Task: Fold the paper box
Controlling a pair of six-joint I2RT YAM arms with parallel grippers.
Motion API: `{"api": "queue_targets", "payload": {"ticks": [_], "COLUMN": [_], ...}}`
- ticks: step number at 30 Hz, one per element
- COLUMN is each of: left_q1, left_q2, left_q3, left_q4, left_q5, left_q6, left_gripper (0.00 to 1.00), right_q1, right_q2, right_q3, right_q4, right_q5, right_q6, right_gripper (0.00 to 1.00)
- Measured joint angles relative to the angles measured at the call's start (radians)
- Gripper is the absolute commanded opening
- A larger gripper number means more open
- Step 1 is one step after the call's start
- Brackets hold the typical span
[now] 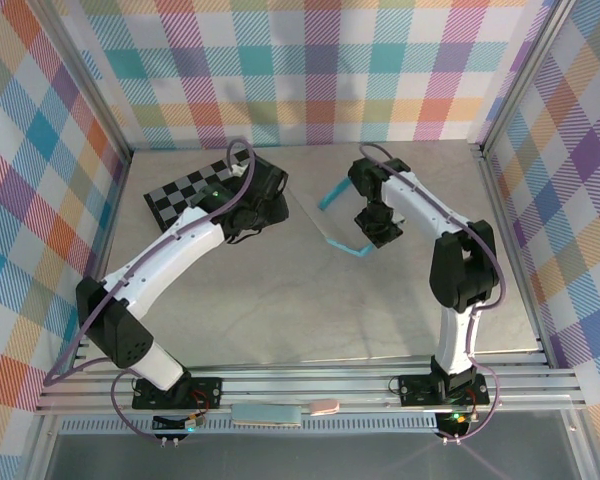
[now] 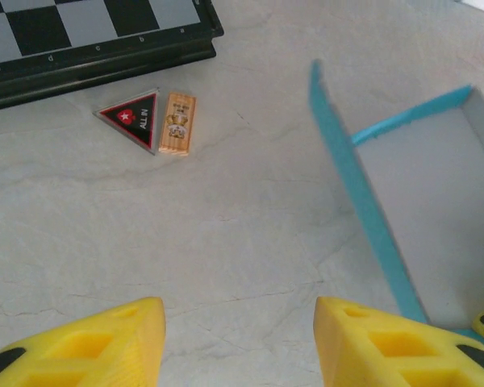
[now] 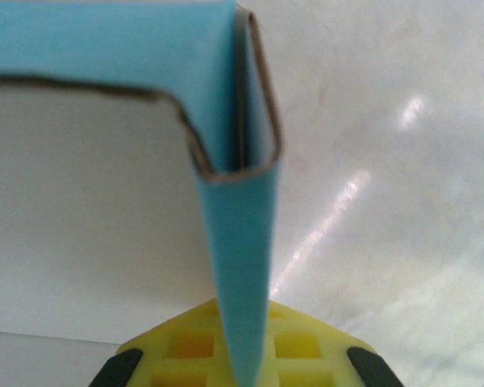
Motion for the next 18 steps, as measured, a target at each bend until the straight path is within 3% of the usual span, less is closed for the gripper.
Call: {"api": "queue_targets", "payload": {"ticks": [14, 18], "left_q1": [0.0, 0.0], "left_q2": [-0.05, -0.05], "left_q3": [0.004, 0.003], "left_q4": [-0.044, -0.043], "left_q5": [0.003, 0.023], "left_q6": [0.017, 0.031], "left_gripper": [0.49, 0.49], "right_q1": [-0.061, -0.059], "right_q2": [0.093, 0.093], "right_q3": [-0.132, -0.206], "right_q4": [0.051, 0.116], "right_q5": [-0.365, -0.431], "right_q6": [0.435, 0.502], "right_gripper": [0.01, 0.27]}}
